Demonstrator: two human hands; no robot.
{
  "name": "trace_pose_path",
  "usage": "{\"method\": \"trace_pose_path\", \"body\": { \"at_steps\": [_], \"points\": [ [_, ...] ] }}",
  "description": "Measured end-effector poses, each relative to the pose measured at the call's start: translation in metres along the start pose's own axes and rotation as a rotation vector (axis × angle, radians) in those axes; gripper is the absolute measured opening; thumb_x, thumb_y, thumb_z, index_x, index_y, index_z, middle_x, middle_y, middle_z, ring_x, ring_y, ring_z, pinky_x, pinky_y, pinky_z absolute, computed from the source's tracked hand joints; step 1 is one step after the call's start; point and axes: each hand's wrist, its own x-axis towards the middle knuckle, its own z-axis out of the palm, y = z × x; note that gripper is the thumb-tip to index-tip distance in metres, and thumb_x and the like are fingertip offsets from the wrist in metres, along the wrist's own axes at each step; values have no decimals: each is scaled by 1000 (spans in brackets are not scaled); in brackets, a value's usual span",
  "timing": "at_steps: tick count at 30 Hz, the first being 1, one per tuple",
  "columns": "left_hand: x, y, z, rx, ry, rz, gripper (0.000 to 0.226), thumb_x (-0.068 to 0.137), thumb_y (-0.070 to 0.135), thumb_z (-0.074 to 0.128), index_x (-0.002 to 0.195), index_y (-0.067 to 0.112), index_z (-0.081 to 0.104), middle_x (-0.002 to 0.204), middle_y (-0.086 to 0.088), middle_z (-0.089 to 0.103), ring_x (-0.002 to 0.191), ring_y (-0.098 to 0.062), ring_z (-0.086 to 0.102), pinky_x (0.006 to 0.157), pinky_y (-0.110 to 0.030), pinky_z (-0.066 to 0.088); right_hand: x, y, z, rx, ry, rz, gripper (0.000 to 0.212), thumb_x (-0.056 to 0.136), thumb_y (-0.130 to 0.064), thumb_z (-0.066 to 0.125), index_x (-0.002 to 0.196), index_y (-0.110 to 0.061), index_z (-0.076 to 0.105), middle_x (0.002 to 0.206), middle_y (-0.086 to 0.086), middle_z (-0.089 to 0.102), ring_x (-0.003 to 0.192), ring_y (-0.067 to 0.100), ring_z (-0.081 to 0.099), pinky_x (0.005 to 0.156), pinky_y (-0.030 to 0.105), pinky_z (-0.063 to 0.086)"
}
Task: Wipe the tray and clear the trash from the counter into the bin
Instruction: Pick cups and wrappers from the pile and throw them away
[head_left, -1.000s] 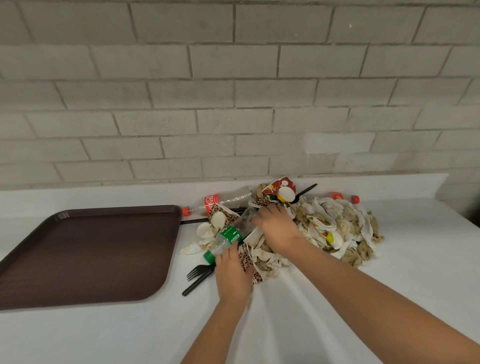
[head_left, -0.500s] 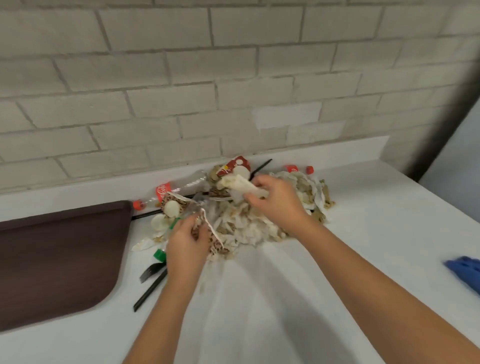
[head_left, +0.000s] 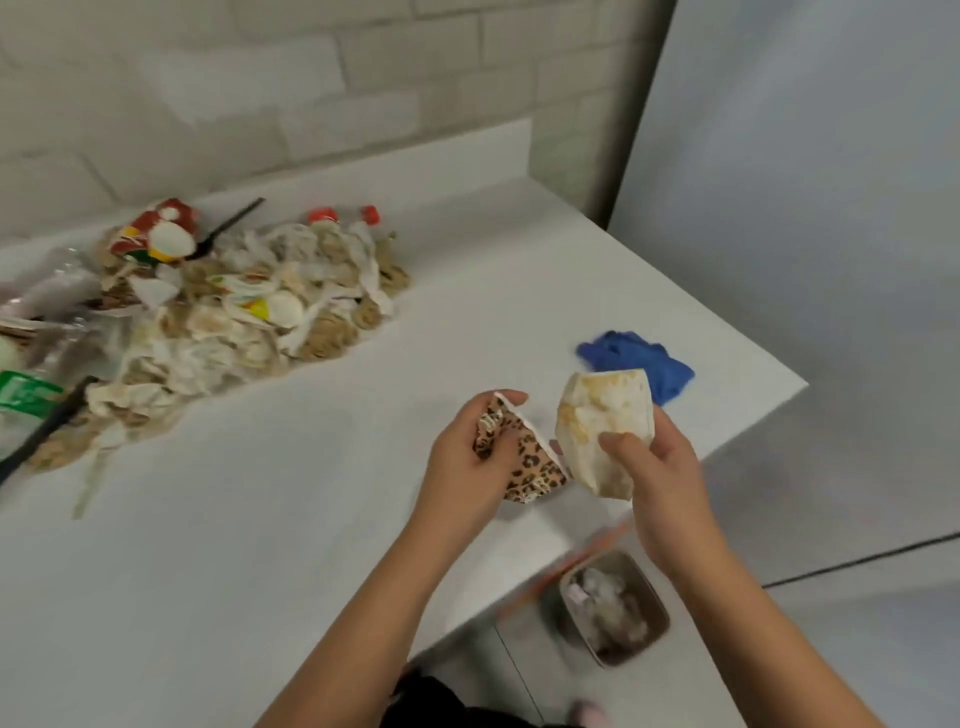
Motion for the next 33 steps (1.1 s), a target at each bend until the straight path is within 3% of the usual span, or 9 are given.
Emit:
{"method": "trace_pose_path", "body": {
  "at_steps": [7,10,14,17,22,26,28,31,33],
  "points": [
    [-30,-25,139,88,-208,-18,30,91,10,54,97,37,64,90,14,70,87,-1,66,77,-19,53,-21,26,-142,11,64,96,31,69,-11,56,98,-19,64,84,-5,73,77,10,68,65,20,54],
    [-37,-65,179,247,-242,3,26,87,9,56,103,28,63,97,16,67,92,1,62,83,-12,47,-23,64,-181,-2,95,254,25,83,1,60,102,-16,64,84,-1,74,76,11,69,63,20,54],
    [-23,-158,217,402,-172,-275,25,86,6,55,107,18,63,98,6,67,95,-14,63,79,-15,43,-12,135,-203,-54,237,481,20,90,-1,53,104,-11,63,87,4,70,68,7,68,55,18,51],
    [0,-224,234,466,-149,-501,29,87,9,55,116,15,58,107,-5,66,101,-22,62,80,-24,46,2,192,-210,-114,286,620,24,90,-7,55,113,-9,61,92,3,67,80,14,65,60,25,49],
    [21,-291,254,468,-357,-684,56,77,16,67,129,14,48,124,-5,58,112,-22,57,91,-30,48,25,267,-216,-287,274,850,35,85,-14,60,120,-7,58,93,7,62,89,28,61,81,48,55],
    [13,-273,250,610,-387,-626,41,84,20,60,123,7,55,126,-11,59,116,-25,54,97,-34,45,38,286,-209,-387,135,948,48,82,-27,69,123,-5,52,100,7,59,96,30,60,84,43,53],
    [8,-241,241,558,-360,-569,33,87,12,58,119,2,59,115,-7,60,107,-19,55,89,-20,42,42,279,-201,-419,27,960,69,83,-33,70,137,-6,38,115,9,54,113,31,54,87,36,44],
    [2,-175,219,367,-310,-476,26,88,14,62,114,12,63,112,2,60,98,-8,56,78,-8,39,53,255,-189,-527,-57,821,86,82,-44,67,148,-13,21,143,12,43,128,30,46,100,37,39],
    [-3,-129,194,251,-318,-438,20,90,15,60,109,22,64,110,3,65,98,-8,61,81,-7,43,55,222,-181,-589,-117,672,76,82,-43,68,144,-18,32,132,3,52,123,25,52,98,36,43]
  ]
}}
